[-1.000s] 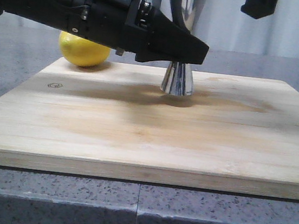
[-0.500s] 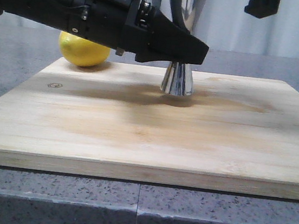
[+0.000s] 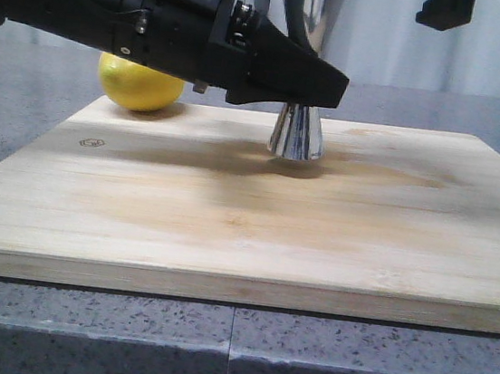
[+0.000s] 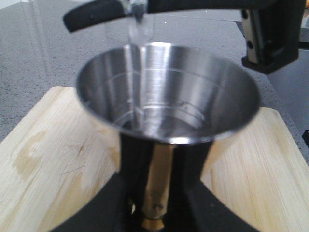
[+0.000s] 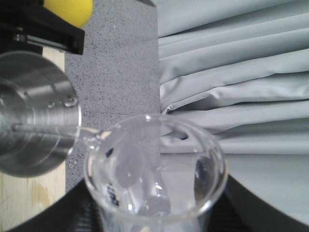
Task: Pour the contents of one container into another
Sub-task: 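Tilt the beaker with the right gripper, pouring liquid into the jigger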
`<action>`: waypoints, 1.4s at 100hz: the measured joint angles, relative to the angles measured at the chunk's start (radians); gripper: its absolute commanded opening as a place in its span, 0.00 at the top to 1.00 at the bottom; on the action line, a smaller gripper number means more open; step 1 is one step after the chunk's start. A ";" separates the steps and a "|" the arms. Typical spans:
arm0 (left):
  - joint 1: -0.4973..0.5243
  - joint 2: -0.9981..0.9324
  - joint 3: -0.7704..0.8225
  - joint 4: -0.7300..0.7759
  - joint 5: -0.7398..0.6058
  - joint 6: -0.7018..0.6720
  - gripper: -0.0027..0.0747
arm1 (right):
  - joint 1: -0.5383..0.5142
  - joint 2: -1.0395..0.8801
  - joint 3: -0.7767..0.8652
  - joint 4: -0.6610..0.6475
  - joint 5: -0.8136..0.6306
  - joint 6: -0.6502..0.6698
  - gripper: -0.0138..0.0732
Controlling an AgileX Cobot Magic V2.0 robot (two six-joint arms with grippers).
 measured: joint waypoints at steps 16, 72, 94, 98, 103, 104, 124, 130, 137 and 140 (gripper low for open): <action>0.000 0.000 0.000 0.000 -0.002 0.000 0.91 | 0.000 0.000 0.000 -0.016 0.006 0.000 0.47; 0.000 0.000 0.000 0.000 -0.013 0.000 0.91 | 0.000 0.000 0.000 -0.048 0.006 0.000 0.47; 0.000 0.000 0.000 0.000 -0.015 0.000 0.91 | 0.000 0.000 0.000 -0.067 0.004 0.000 0.47; 0.000 0.000 0.000 0.000 -0.015 0.000 0.91 | 0.000 0.000 0.000 -0.069 -0.001 0.000 0.47; 0.000 0.000 0.000 0.000 -0.017 0.000 0.91 | 0.000 0.000 0.000 -0.069 -0.007 0.000 0.47; 0.000 0.000 0.000 0.000 -0.017 0.000 0.91 | 0.000 0.000 0.000 -0.070 -0.009 0.000 0.47; 0.000 0.000 0.000 0.000 -0.017 0.000 0.91 | 0.000 0.000 0.000 -0.033 -0.017 0.020 0.47; 0.000 0.000 0.000 0.000 -0.017 0.000 0.91 | 0.000 0.000 0.000 -0.002 -0.010 0.043 0.47; 0.000 0.000 0.000 0.000 -0.017 0.000 0.91 | 0.000 0.000 0.000 0.035 0.004 0.076 0.47; 0.000 0.000 0.000 0.000 -0.017 0.000 0.91 | 0.000 0.000 0.000 0.052 0.009 0.092 0.47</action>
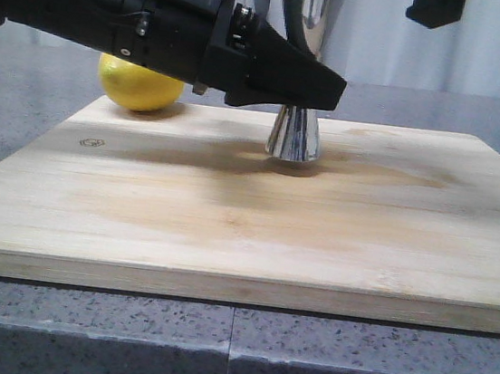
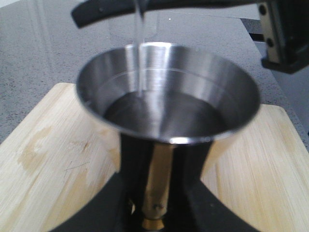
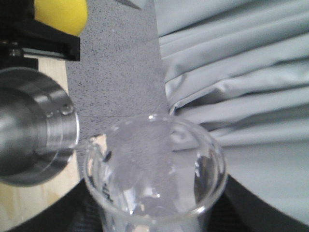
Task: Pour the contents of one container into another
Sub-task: 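Tilt the beaker with the right gripper, pouring liquid into the jigger, then return the beaker to its spot on the board and release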
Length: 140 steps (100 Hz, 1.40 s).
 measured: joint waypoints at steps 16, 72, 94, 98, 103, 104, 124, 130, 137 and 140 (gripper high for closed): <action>0.000 0.000 0.000 0.000 0.000 0.000 0.91 | 0.000 -0.002 0.000 0.078 0.020 0.027 0.47; 0.000 0.000 0.000 0.000 0.000 0.000 0.91 | -0.264 -0.128 0.075 0.632 -0.054 0.161 0.47; 0.000 0.000 0.000 0.000 0.000 0.000 0.91 | -0.348 -0.140 0.209 0.813 -0.179 0.169 0.47; 0.000 0.000 0.000 0.000 0.000 0.000 0.91 | -0.352 -0.140 0.234 0.835 -0.198 0.175 0.47; 0.000 0.000 0.000 0.000 0.000 0.000 0.91 | -0.354 -0.140 0.261 0.854 -0.221 0.175 0.47; 0.000 0.000 0.000 0.000 0.000 0.000 0.91 | -0.354 -0.140 0.265 0.857 -0.229 0.175 0.47; 0.000 0.000 0.000 0.000 0.000 0.000 0.91 | -0.354 -0.140 0.396 0.871 -0.396 0.252 0.47; 0.000 0.000 0.000 0.000 0.000 0.000 0.91 | -0.354 -0.140 0.436 0.874 -0.460 0.268 0.47; 0.000 0.000 0.000 0.000 0.000 0.000 0.91 | -0.354 -0.140 0.473 0.874 -0.527 0.286 0.47; 0.000 0.000 0.000 0.000 0.001 0.000 0.91 | -0.354 -0.135 0.486 0.874 -0.551 0.290 0.47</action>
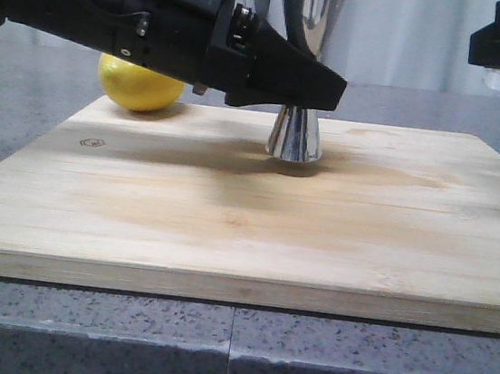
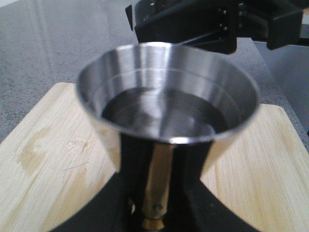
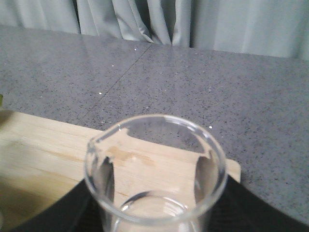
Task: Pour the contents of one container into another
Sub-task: 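Return the beaker to its spot on the board and release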
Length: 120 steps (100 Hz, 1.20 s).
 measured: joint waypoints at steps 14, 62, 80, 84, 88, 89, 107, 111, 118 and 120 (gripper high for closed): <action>0.000 0.000 0.000 0.000 0.010 0.000 0.91 | 0.000 0.046 0.038 0.000 -0.093 0.016 0.47; 0.000 0.000 0.000 0.000 0.013 0.000 0.91 | 0.000 0.266 0.041 -0.015 -0.325 0.018 0.47; 0.000 0.000 0.000 0.000 0.013 0.000 0.91 | 0.000 0.299 0.041 -0.025 -0.335 0.018 0.47; 0.000 0.000 0.000 0.000 0.013 0.000 0.91 | 0.000 0.306 0.041 -0.025 -0.335 0.018 0.47; 0.000 0.000 0.000 0.000 0.013 0.000 0.91 | 0.000 0.310 0.041 -0.025 -0.335 0.018 0.47; 0.000 0.000 0.000 0.000 0.013 0.000 0.91 | 0.000 0.313 0.041 -0.025 -0.335 0.018 0.47; 0.000 0.000 0.000 0.000 0.013 0.000 0.91 | 0.000 0.322 0.041 -0.025 -0.336 0.018 0.40; 0.000 0.000 0.000 0.000 0.013 0.000 0.91 | 0.000 0.322 0.041 -0.025 -0.337 0.018 0.37; 0.000 0.000 0.000 0.000 0.013 0.000 0.91 | 0.000 0.322 0.041 -0.025 -0.338 0.018 0.32; 0.000 0.000 0.000 0.000 0.013 0.000 0.91 | 0.000 0.322 0.041 -0.025 -0.338 0.018 0.31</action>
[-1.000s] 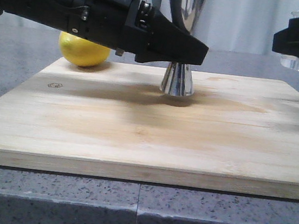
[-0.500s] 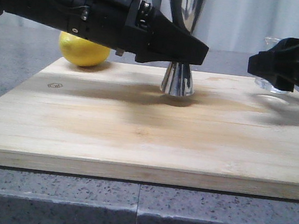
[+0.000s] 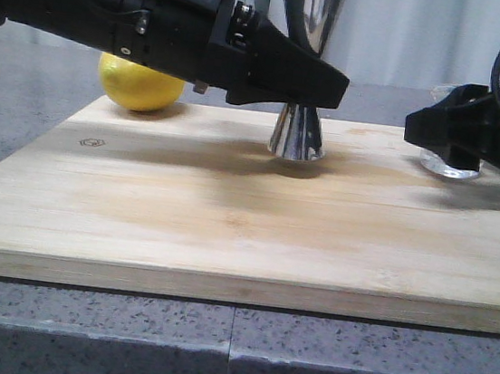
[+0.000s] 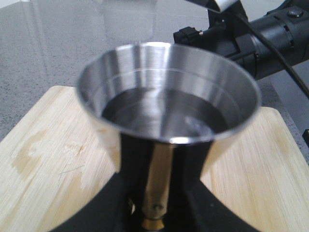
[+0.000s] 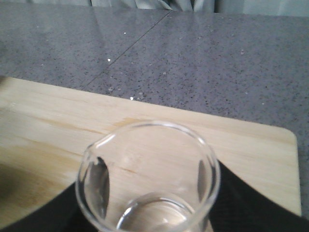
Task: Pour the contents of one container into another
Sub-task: 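Return the beaker to its spot on the board and release, then lower the jigger onto the board with the left gripper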
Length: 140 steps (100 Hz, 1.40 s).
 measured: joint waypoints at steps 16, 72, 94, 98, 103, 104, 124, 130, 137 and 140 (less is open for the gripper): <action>0.000 0.000 0.000 0.002 0.000 0.000 0.91 | 0.000 0.000 0.000 0.000 -0.002 0.000 0.22; 0.000 0.000 0.000 0.002 -0.020 0.000 0.91 | 0.000 -0.242 0.000 -0.084 0.232 0.063 0.17; 0.000 0.000 0.000 0.002 -0.042 0.000 0.91 | 0.000 -0.436 0.000 -0.112 0.306 0.091 0.18; 0.000 0.000 0.000 0.002 -0.043 0.000 0.91 | 0.000 -0.473 0.000 -0.113 0.313 0.091 0.18; 0.000 0.000 0.000 0.002 -0.043 0.005 0.91 | 0.000 -0.513 0.000 -0.123 0.324 0.091 0.18; 0.000 0.000 0.000 0.002 -0.044 0.010 0.91 | 0.000 -0.519 0.000 -0.123 0.326 0.091 0.18; 0.000 0.000 0.000 -0.008 -0.062 0.044 0.91 | 0.000 -0.633 0.000 -0.152 0.398 0.093 0.18; 0.000 0.000 0.000 -0.023 -0.068 0.046 0.91 | 0.000 -0.649 0.000 -0.156 0.416 0.095 0.18; 0.000 0.000 0.000 -0.035 -0.068 0.047 0.91 | 0.000 -0.660 0.000 -0.160 0.433 0.095 0.18; 0.000 0.000 0.000 -0.037 -0.068 0.048 0.91 | 0.000 -0.661 0.000 -0.160 0.435 0.095 0.18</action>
